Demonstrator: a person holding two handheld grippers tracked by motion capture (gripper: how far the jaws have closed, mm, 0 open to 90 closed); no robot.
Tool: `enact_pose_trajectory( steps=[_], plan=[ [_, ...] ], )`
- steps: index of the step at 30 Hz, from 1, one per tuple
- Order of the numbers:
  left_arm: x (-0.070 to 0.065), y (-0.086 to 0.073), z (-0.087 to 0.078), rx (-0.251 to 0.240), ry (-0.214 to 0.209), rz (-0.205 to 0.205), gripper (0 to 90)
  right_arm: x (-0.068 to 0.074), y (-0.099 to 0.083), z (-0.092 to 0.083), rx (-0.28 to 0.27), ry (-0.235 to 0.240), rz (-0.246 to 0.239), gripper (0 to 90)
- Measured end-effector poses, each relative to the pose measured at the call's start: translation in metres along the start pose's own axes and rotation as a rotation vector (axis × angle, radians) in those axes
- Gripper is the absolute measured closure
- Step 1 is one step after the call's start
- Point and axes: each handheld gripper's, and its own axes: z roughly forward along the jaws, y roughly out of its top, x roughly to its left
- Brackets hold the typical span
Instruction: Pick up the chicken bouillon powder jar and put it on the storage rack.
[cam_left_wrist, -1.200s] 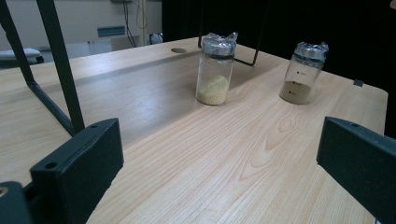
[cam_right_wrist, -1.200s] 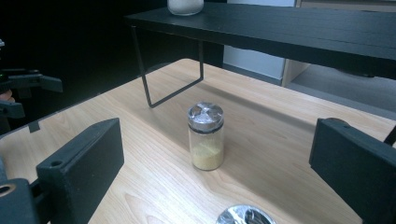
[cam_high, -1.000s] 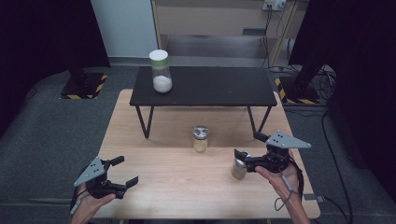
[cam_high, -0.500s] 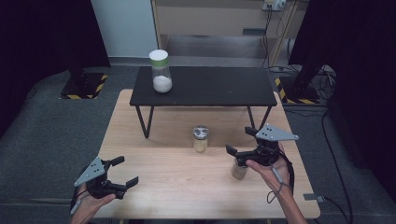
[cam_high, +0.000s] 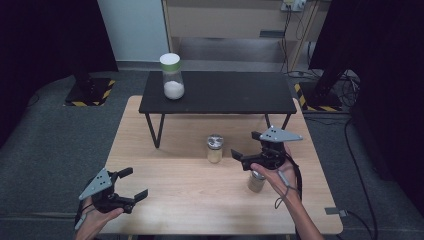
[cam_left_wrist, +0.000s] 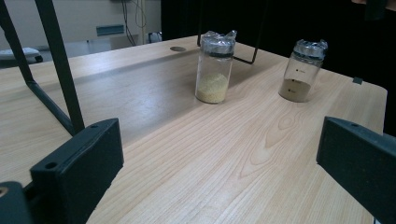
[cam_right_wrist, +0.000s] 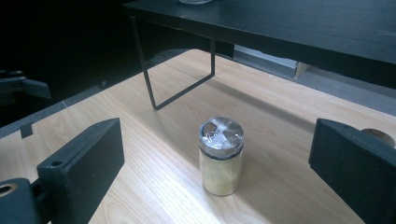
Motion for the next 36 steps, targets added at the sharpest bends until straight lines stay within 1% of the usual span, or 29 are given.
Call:
enact_pose_trajectory(
  steps=[6,8,10,11,12,13,17,23,24,30,31,36],
  plan=[
    [0.0,0.0,-0.001,0.001,0.002,0.0,0.0,-0.001,0.002,0.016,0.015,0.003,0.006,4.0],
    [0.0,0.0,0.0,0.002,0.001,0.001,0.0,-0.001,0.003,0.018,0.015,0.0,0.006,4.0],
    [0.0,0.0,0.0,0.003,0.0,0.001,0.0,-0.001,0.004,0.024,0.021,-0.004,0.01,4.1],
    [0.0,0.0,0.0,0.003,-0.001,0.001,0.0,-0.001,0.004,0.024,0.021,-0.004,0.01,4.1],
    [0.0,0.0,0.0,0.004,0.0,0.001,0.0,-0.001,0.005,0.028,0.026,-0.003,0.017,4.0],
    [0.0,0.0,0.0,0.005,-0.001,0.002,0.0,-0.001,0.005,0.028,0.026,-0.003,0.017,4.0],
    [0.0,0.0,0.0,0.008,-0.001,0.004,0.0,-0.001,0.005,0.037,0.035,-0.006,0.023,4.1],
    [0.0,0.001,0.0,0.01,0.0,0.005,0.0,0.002,0.006,0.05,0.046,-0.023,0.021,4.2],
    [0.0,0.001,0.0,0.011,-0.001,0.005,0.0,0.002,0.006,0.052,0.047,-0.023,0.026,4.2],
    [0.0,0.001,0.0,0.014,-0.001,0.01,0.0,0.005,0.006,0.067,0.074,-0.031,0.021,4.5],
    [0.0,0.001,0.0,0.014,-0.001,0.01,0.0,0.005,0.006,0.067,0.074,-0.031,0.021,4.5],
    [0.0,0.001,0.0,0.015,-0.003,0.011,0.0,0.008,0.004,0.078,0.083,-0.041,0.03,4.5]
  ],
)
